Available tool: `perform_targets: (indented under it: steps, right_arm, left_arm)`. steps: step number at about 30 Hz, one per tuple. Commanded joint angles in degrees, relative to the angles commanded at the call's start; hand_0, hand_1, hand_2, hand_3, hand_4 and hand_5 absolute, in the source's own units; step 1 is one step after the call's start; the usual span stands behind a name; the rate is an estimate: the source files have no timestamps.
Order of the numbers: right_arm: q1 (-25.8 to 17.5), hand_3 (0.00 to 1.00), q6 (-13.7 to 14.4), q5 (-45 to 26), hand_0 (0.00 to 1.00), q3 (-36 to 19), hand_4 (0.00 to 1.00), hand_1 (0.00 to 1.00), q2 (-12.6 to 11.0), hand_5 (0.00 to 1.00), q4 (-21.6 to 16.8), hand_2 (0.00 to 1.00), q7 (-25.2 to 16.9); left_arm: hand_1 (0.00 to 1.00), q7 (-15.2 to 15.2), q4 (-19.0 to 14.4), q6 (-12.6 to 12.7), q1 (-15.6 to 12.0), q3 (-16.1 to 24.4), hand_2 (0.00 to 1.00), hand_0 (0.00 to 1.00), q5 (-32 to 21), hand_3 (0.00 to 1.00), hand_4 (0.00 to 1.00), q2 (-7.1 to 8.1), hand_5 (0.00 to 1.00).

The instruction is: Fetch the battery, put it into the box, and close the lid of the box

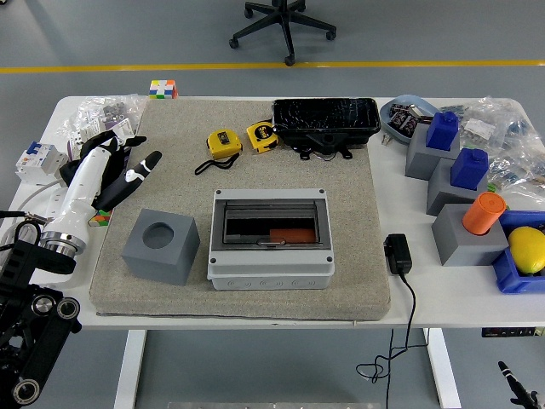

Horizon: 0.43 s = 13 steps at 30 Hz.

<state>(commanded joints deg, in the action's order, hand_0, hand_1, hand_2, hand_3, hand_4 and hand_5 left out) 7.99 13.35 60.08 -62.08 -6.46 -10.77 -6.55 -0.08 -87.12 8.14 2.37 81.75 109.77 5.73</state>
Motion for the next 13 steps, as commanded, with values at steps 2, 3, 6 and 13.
perform_targets:
  steps: [2, 3, 6, 13]
  right_arm:
    - [-0.01, 0.816, -0.01, 0.00, 0.823, -0.01, 0.998, 0.815, -0.01, 0.998, 0.02, 0.784, 0.01]
    - [-0.02, 0.816, -0.01, -0.02, 0.823, 0.01, 0.998, 0.815, -0.01, 0.998, 0.01, 0.784, 0.01]
    - [-0.04, 0.817, 0.00, -0.01, 0.824, 0.00, 0.998, 0.816, -0.01, 0.998, 0.00, 0.784, 0.01]
    - [0.05, 0.817, 0.00, -0.01, 0.824, -0.01, 0.998, 0.816, 0.02, 0.998, -0.04, 0.784, 0.00]
  left_arm:
    - [0.918, 0.03, 0.01, -0.03, -0.03, 0.03, 0.803, 0.948, 0.03, 0.763, 0.998, -0.03, 0.998]
    - [0.918, 0.03, -0.02, -0.04, -0.07, 0.04, 0.803, 0.948, 0.04, 0.763, 0.998, -0.04, 0.998]
    - [0.918, 0.01, -0.03, -0.02, -0.12, 0.05, 0.803, 0.948, 0.03, 0.762, 0.998, -0.05, 0.998]
    - [0.918, 0.01, -0.10, -0.06, -0.09, 0.05, 0.803, 0.948, 0.04, 0.757, 0.998, -0.08, 0.998]
